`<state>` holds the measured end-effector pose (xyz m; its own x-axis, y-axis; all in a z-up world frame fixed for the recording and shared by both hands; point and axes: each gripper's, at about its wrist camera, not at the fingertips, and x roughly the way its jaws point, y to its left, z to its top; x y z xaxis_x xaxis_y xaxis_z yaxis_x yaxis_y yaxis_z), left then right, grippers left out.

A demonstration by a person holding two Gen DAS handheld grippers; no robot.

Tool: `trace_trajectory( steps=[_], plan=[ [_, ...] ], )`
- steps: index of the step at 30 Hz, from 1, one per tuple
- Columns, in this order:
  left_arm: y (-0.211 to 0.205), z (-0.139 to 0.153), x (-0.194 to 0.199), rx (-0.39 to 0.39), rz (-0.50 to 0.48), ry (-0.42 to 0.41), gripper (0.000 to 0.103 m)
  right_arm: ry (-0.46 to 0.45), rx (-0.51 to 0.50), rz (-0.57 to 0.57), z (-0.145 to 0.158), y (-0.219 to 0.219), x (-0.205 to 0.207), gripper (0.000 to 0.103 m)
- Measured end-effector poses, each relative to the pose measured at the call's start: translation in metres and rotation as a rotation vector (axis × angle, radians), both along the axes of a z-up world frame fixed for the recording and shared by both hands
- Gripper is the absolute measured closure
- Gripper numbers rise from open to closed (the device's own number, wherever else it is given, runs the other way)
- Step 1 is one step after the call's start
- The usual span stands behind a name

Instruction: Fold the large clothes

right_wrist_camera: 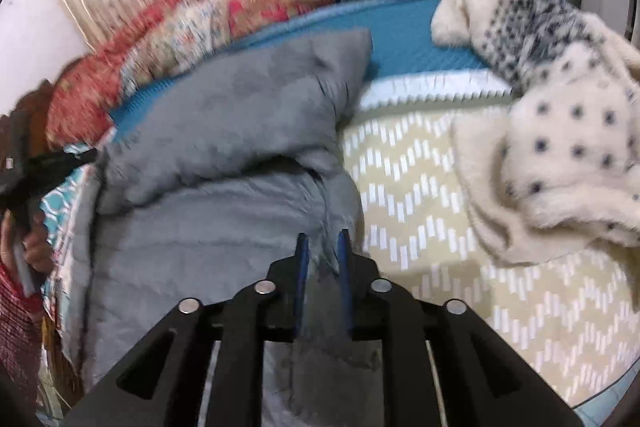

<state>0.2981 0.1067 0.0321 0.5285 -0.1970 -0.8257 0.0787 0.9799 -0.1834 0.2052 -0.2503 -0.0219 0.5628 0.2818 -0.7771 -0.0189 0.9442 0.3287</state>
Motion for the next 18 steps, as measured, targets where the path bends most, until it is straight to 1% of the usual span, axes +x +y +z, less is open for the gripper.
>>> trace_trajectory(
  steps=[1, 2, 3, 4, 5, 6, 7, 8, 9, 10, 12, 13, 14, 15, 16, 17, 18],
  plan=[
    [-0.016, 0.004, 0.003, 0.016, -0.027, 0.0, 0.098, -0.014, -0.002, 0.0, 0.002, -0.002, -0.002, 0.079],
    [-0.043, 0.012, 0.007, 0.03, -0.077, 0.002, 0.098, -0.04, -0.013, -0.003, 0.005, -0.001, -0.001, 0.073],
    [-0.061, 0.019, 0.01, 0.037, -0.114, 0.001, 0.098, -0.056, -0.011, -0.002, 0.006, 0.001, 0.005, 0.064],
    [-0.09, 0.027, 0.016, 0.054, -0.164, -0.006, 0.088, -0.077, -0.008, 0.002, 0.004, 0.003, 0.011, 0.061],
    [-0.111, 0.032, 0.02, 0.07, -0.197, -0.015, 0.062, -0.085, -0.012, 0.005, 0.003, 0.002, 0.014, 0.061],
    [-0.144, 0.04, 0.028, 0.09, -0.242, -0.033, 0.046, -0.096, -0.018, 0.014, -0.001, 0.004, 0.023, 0.06],
    [-0.171, 0.044, 0.036, 0.101, -0.277, -0.052, 0.023, -0.1, -0.025, 0.028, -0.007, 0.007, 0.032, 0.06],
    [-0.207, 0.045, 0.045, 0.117, -0.328, -0.074, 0.015, -0.099, -0.031, 0.038, -0.011, 0.006, 0.04, 0.06],
    [-0.233, 0.043, 0.053, 0.136, -0.364, -0.074, 0.015, -0.092, -0.04, 0.059, -0.019, 0.01, 0.049, 0.06],
    [-0.267, 0.035, 0.066, 0.167, -0.411, -0.055, 0.015, -0.087, -0.047, 0.074, -0.024, 0.011, 0.054, 0.06],
    [-0.314, 0.011, 0.09, 0.223, -0.47, 0.027, 0.015, -0.084, -0.055, 0.103, -0.035, 0.015, 0.065, 0.06],
    [-0.334, -0.006, 0.1, 0.257, -0.487, 0.084, 0.015, -0.084, -0.065, 0.111, -0.039, 0.018, 0.069, 0.06],
    [-0.346, -0.019, 0.106, 0.288, -0.49, 0.118, 0.016, -0.085, -0.092, 0.127, -0.044, 0.023, 0.074, 0.06],
    [-0.361, -0.038, 0.116, 0.33, -0.489, 0.16, 0.022, -0.086, -0.108, 0.136, -0.046, 0.027, 0.077, 0.068],
    [-0.372, -0.052, 0.123, 0.348, -0.491, 0.195, 0.052, -0.093, -0.12, 0.15, -0.049, 0.032, 0.079, 0.096],
    [-0.38, -0.071, 0.131, 0.363, -0.487, 0.25, 0.089, -0.096, -0.134, 0.162, -0.052, 0.036, 0.081, 0.103],
    [-0.383, -0.081, 0.137, 0.371, -0.478, 0.276, 0.096, -0.109, -0.169, 0.17, -0.057, 0.041, 0.08, 0.103]
  ],
)
